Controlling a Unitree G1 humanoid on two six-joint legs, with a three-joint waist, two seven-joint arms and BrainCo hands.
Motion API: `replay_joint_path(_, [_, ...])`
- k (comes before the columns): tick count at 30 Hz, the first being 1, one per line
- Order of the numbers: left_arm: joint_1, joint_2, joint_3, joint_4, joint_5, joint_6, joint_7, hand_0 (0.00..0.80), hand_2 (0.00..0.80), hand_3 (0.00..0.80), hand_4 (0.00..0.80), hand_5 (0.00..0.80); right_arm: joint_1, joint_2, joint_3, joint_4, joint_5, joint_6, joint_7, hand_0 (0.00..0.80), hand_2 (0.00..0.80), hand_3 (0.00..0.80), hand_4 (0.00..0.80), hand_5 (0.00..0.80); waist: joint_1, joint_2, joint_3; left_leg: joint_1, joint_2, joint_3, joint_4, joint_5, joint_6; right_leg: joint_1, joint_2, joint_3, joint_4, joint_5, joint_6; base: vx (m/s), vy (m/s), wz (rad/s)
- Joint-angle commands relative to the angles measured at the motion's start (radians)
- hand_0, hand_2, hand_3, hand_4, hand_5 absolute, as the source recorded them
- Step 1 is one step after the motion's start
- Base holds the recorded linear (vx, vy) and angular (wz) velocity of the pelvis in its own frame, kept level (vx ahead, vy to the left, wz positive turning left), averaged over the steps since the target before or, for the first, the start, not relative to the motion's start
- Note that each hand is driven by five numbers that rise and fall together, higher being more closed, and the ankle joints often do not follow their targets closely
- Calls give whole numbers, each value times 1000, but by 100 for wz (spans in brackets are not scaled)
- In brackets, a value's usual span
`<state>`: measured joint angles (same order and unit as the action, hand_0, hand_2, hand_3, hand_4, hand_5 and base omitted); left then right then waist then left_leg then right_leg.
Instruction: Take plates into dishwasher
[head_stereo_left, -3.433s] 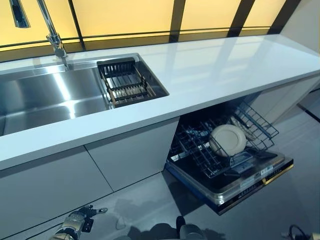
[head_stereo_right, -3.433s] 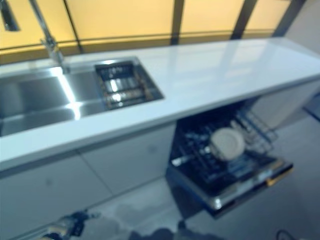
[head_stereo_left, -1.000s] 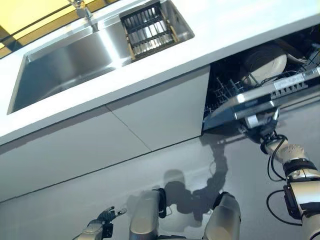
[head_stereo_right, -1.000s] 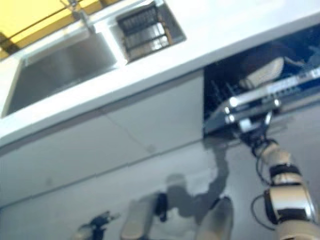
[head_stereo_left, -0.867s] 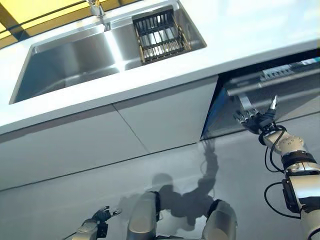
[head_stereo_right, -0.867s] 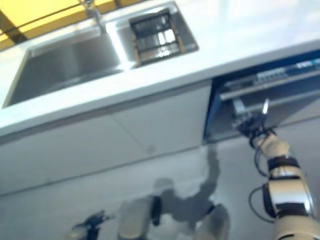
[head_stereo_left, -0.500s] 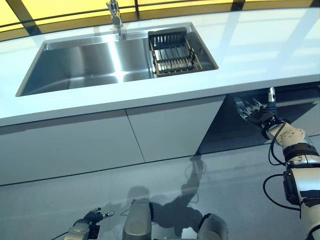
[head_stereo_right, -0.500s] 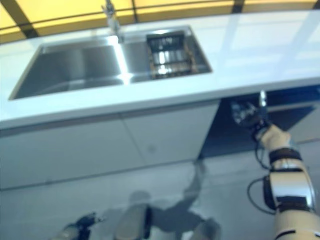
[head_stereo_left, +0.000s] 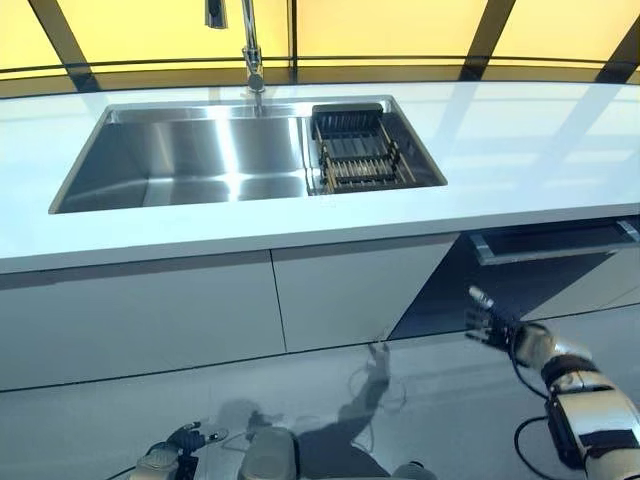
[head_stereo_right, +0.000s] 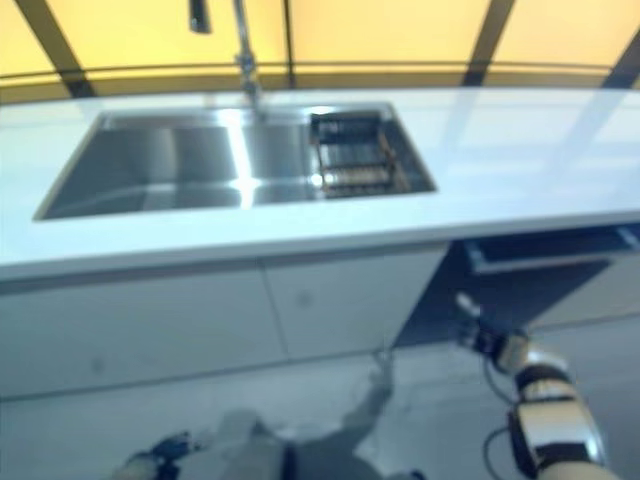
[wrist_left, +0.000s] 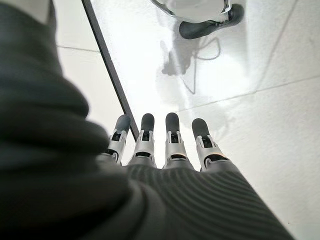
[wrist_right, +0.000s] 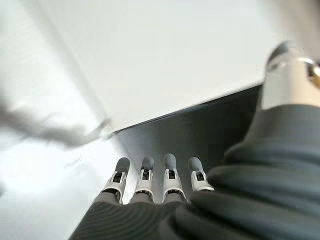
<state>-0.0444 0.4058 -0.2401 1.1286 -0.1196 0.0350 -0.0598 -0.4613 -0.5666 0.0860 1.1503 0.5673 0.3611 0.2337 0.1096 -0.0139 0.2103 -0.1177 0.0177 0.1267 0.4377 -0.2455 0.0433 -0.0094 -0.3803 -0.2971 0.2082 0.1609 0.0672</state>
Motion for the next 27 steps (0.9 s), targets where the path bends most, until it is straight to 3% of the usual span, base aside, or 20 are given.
replay_joint_path(1, [-13,15,-50,41,74,42,-23,0,0,0,0,0,128,29,3,-26,-40,-78,25,0,0,0,0,0,-22,1,-36,107,-39,-56,-305,178,-10,-20,190,126,50,-79,64,208,125,47])
replay_joint_path(2, [-15,6,-50,53,86,44,-28,0,0,0,0,0,166,44,0,-25,-60,-91,37,0,0,0,0,0,-38,1,-50,113,-50,-77,-334,197,-11,-25,236,145,25,-98,56,315,141,67])
replay_joint_path(4, [-30,-27,-47,89,132,35,-48,0,0,0,0,0,292,111,-14,-4,-86,-143,37,0,0,0,0,0,-109,-5,-69,160,-86,-131,-381,192,2,-72,325,234,-42,-114,31,385,69,78])
replay_joint_path(6, [-40,-43,-44,95,147,40,-47,0,0,0,0,0,355,168,-13,32,-116,-157,47,0,0,0,0,0,-164,-12,-72,200,-99,-146,-402,167,14,-165,349,269,-49,-62,43,330,-16,90])
replay_joint_path(8, [-40,-55,-40,96,143,45,-40,0,0,0,0,0,382,211,-16,57,-96,-126,45,0,0,0,0,0,-184,-19,-66,224,-110,-153,-397,143,21,-205,361,267,-59,-41,43,314,-93,71])
replay_joint_path(10, [-49,-75,-34,110,122,27,-19,0,0,0,0,0,389,249,-13,98,-121,-138,26,0,0,0,0,0,-193,-23,-68,230,-115,-183,-350,100,28,-169,381,260,-70,-76,8,305,-151,66])
replay_joint_path(11, [-53,-93,-21,119,110,28,-7,0,0,0,0,0,396,266,-5,114,-172,-150,-16,0,0,0,0,0,-192,-24,-80,236,-121,-198,-311,82,16,-146,387,262,-78,-83,-10,201,-123,86])
replay_joint_path(12, [-53,-105,-11,126,103,33,-11,0,0,0,0,0,402,268,4,129,-222,-158,-48,0,0,0,0,0,-191,-21,-88,238,-118,-198,-266,87,1,-127,384,248,-93,-90,-22,204,-90,80])
replay_joint_path(14, [-48,-117,-1,136,113,21,-16,0,0,0,0,0,409,266,17,143,-248,-164,-77,0,0,0,0,0,-188,-17,-92,221,-101,-176,-170,151,-27,-92,375,227,-120,-94,-37,181,-48,60])
replay_joint_path(15, [-45,-128,-1,135,117,16,-13,0,0,0,0,0,412,270,23,141,-272,-157,-108,0,0,0,0,0,-183,-22,-88,168,-67,-126,-94,203,-45,-51,359,219,-142,-99,-43,197,-13,50])
replay_joint_path(18, [-49,-143,-11,122,107,12,-34,0,0,0,0,0,409,272,48,134,-394,-193,-96,0,0,0,0,0,-180,-22,-88,148,19,-36,-170,198,-59,-3,328,197,-163,-119,-33,190,86,22])
replay_joint_path(20, [-54,-148,-26,113,129,13,-41,0,0,0,0,0,407,271,71,111,-440,-208,-92,0,0,0,0,0,-175,-15,-88,149,42,-33,-267,223,-77,20,317,192,-184,-123,-20,132,163,17])
replay_joint_path(23, [-71,-145,-51,104,169,22,-42,0,0,0,0,0,405,257,104,88,-456,-221,-94,0,0,0,0,0,-156,-6,-79,119,59,-72,-383,266,-111,52,298,211,-215,-130,1,110,179,7])
replay_joint_path(27, [-85,-138,-62,109,140,33,-13,0,0,0,0,0,404,255,100,116,-378,-180,-165,0,0,0,0,0,-161,3,-87,132,34,-76,-419,251,-100,51,278,222,-219,-134,21,89,165,-40])
